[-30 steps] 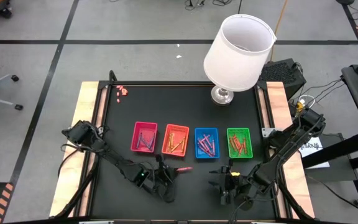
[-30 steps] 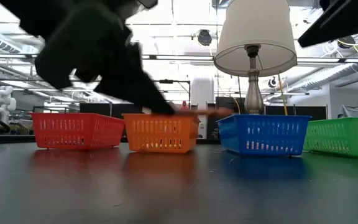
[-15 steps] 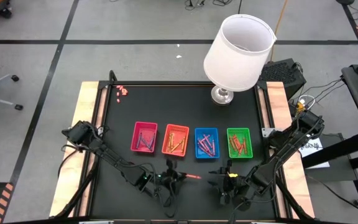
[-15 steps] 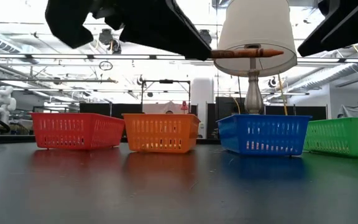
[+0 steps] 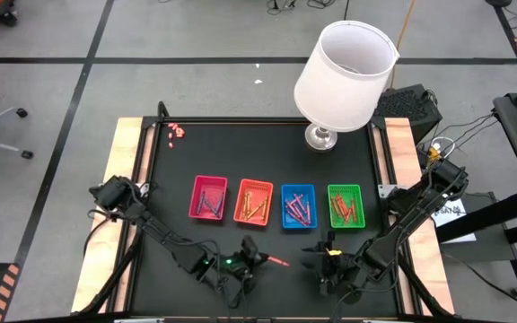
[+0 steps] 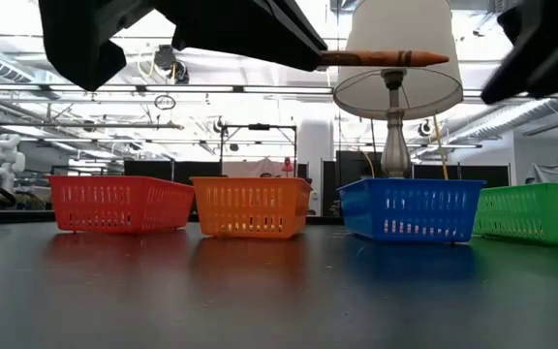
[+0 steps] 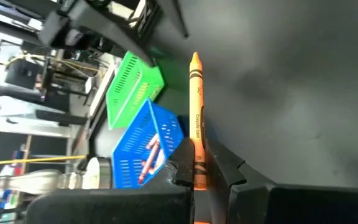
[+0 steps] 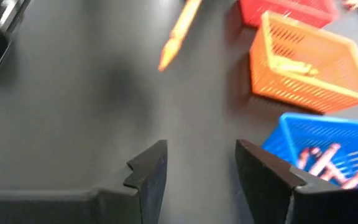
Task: Sort crayons
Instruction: Put the orange crayon into the green bin
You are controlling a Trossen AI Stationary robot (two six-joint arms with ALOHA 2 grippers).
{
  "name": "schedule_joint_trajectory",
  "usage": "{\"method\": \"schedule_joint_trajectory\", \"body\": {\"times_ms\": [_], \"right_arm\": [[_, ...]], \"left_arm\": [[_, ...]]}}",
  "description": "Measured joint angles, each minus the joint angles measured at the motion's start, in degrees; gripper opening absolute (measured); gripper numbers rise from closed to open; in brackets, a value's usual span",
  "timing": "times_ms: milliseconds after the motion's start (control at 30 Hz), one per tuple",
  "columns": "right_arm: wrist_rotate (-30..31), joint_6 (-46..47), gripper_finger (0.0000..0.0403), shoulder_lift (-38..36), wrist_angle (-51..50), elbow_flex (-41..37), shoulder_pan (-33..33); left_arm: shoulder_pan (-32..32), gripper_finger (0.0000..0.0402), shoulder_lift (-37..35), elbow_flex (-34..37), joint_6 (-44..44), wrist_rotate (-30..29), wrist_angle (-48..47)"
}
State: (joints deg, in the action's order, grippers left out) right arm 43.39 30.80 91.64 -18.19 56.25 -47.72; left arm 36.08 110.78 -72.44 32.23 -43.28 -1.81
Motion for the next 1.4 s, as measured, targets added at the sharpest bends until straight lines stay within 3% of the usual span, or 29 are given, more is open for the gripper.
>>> {"method": "schedule_joint_trajectory", "body": {"times_ms": [167, 1100, 1400], "right_arm": [[-4.91, 1.60, 0.0173, 0.00, -1.78, 0.00, -0.02], [-4.48, 2.99, 0.0173, 0.00, -1.80, 0.00, -0.02], [-4.31, 3.00, 0.0173, 0.00, -1.80, 0.00, -0.02]], "left_arm": [[0.08, 0.0011, -0.02, 0.00, 1.71, -2.03, 0.00], [0.10, 0.0011, -0.06, 0.00, 1.05, -2.43, 0.02], [0.10, 0.0011, -0.06, 0.00, -9.51, -2.34, 0.00]]}}
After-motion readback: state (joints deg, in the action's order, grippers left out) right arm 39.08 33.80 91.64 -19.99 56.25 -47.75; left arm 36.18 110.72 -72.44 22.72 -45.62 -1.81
